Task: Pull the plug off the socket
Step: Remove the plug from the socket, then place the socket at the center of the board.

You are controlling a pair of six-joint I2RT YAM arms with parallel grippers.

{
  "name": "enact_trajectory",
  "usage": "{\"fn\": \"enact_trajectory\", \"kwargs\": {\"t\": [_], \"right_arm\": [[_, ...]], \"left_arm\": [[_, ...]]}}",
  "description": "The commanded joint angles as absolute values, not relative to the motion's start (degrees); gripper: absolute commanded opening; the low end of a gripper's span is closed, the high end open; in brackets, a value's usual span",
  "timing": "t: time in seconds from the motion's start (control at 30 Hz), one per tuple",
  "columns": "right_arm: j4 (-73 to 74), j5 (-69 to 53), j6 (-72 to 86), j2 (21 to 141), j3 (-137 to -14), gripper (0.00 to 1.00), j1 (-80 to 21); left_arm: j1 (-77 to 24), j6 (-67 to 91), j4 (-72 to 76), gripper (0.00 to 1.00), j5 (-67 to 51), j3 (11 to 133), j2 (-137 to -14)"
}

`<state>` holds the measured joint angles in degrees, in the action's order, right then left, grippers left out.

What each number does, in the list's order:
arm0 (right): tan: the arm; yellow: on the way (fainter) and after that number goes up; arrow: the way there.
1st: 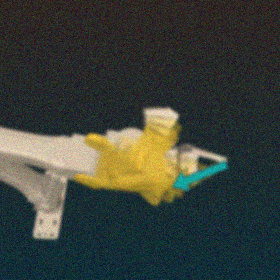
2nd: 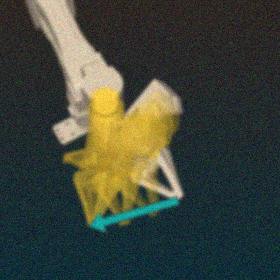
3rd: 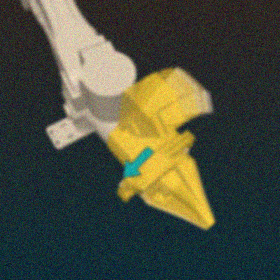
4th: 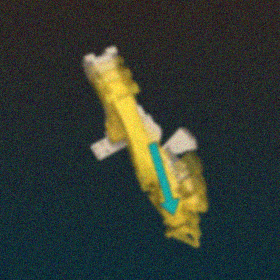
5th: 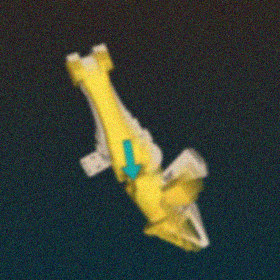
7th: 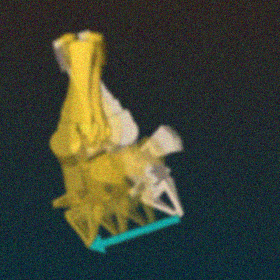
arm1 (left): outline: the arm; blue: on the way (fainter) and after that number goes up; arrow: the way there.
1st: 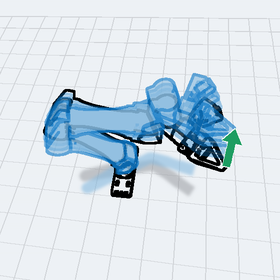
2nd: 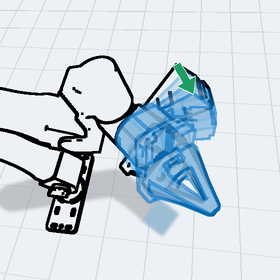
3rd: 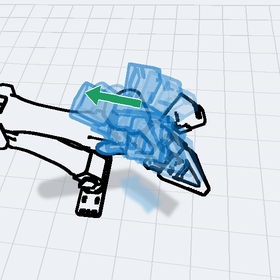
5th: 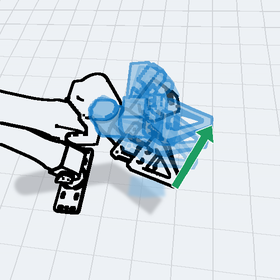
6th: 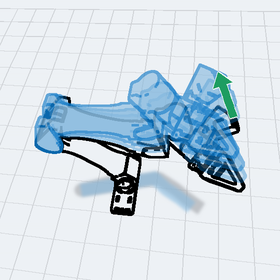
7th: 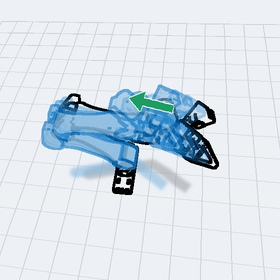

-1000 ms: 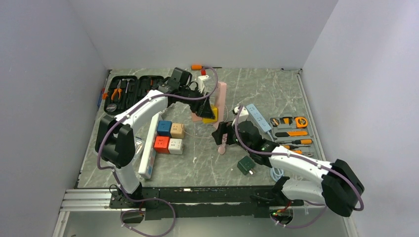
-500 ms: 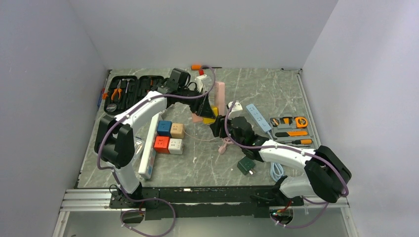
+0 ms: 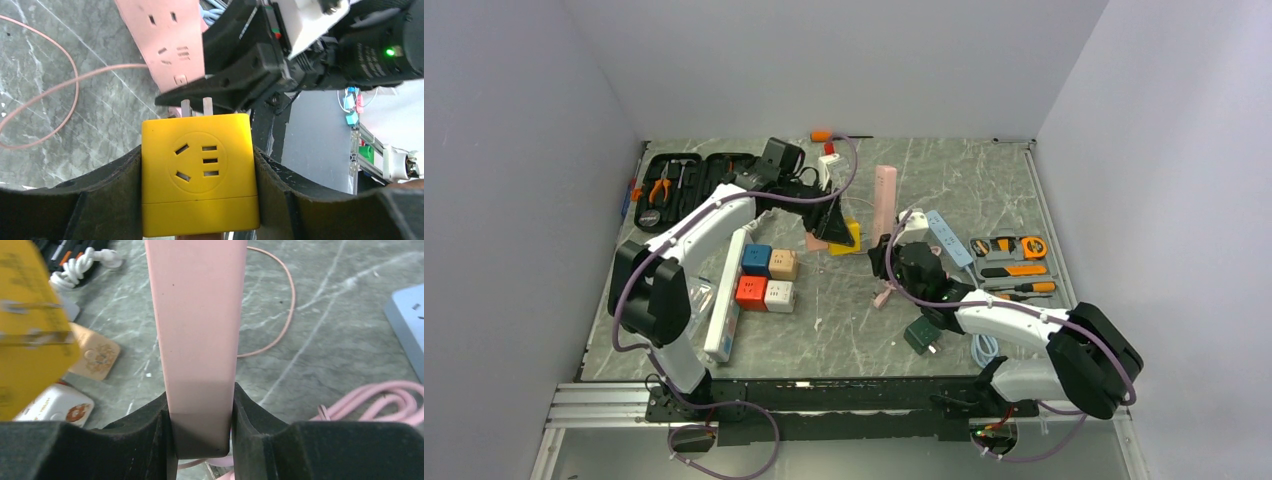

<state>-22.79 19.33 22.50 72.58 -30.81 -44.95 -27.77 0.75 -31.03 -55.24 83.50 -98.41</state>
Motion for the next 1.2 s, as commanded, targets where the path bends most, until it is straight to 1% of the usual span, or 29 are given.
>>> {"fn": "enact_trajectory", "kwargs": {"t": [0.0,0.17,0.23,0.27,0.4,0.53,0.6,0.63,0.67,0.87,1.03,1.17], "right_arm": [[-22.22,24.93,22.73,69.64,-27.85,0.01,-43.44],[-21.43,23.34,22.80,68.24,-27.07,0.02,-43.53],[-19.87,21.96,23.43,68.72,-28.23,0.05,-43.59],[-18.98,20.97,24.18,69.03,-28.83,0.10,-43.59],[-16.80,18.33,27.36,69.28,-29.16,0.37,-43.60],[-16.44,16.26,29.41,68.46,-27.52,0.57,-43.54],[-16.28,14.97,29.99,68.41,-27.17,0.73,-43.64],[-15.87,14.68,30.24,68.51,-27.22,0.79,-43.59],[-15.36,14.30,30.51,68.67,-27.28,0.81,-43.62],[-13.10,14.32,31.13,65.93,-26.94,0.86,-43.33],[-10.51,15.60,31.83,60.02,-26.25,0.86,-41.57],[-5.98,15.57,34.94,61.29,-28.52,0.85,-38.18]], "left_arm": [[-27.21,-6.67,-38.51,0.00,-59.01,87.99,-94.62],[-26.89,-8.40,-40.35,0.00,-57.77,88.16,-94.71],[-26.87,-7.34,-39.41,0.00,-57.71,87.78,-94.97],[-26.89,-6.81,-38.96,0.00,-57.53,87.60,-95.18],[-26.98,-6.82,-37.41,0.00,-56.31,86.49,-96.26],[-27.13,-8.39,-36.82,0.00,-55.13,84.51,-98.02],[-27.45,-8.78,-35.87,0.00,-55.03,83.13,-98.93],[-27.63,-8.91,-35.38,0.00,-55.09,82.66,-99.41],[-27.80,-8.76,-34.74,0.00,-55.17,82.36,-99.83],[-28.16,-7.97,-32.34,0.00,-55.57,84.64,-102.11],[-27.85,-9.07,-35.05,0.00,-55.82,91.52,-104.04],[-26.93,-7.68,-36.31,0.00,-57.53,98.17,-105.03]]}}
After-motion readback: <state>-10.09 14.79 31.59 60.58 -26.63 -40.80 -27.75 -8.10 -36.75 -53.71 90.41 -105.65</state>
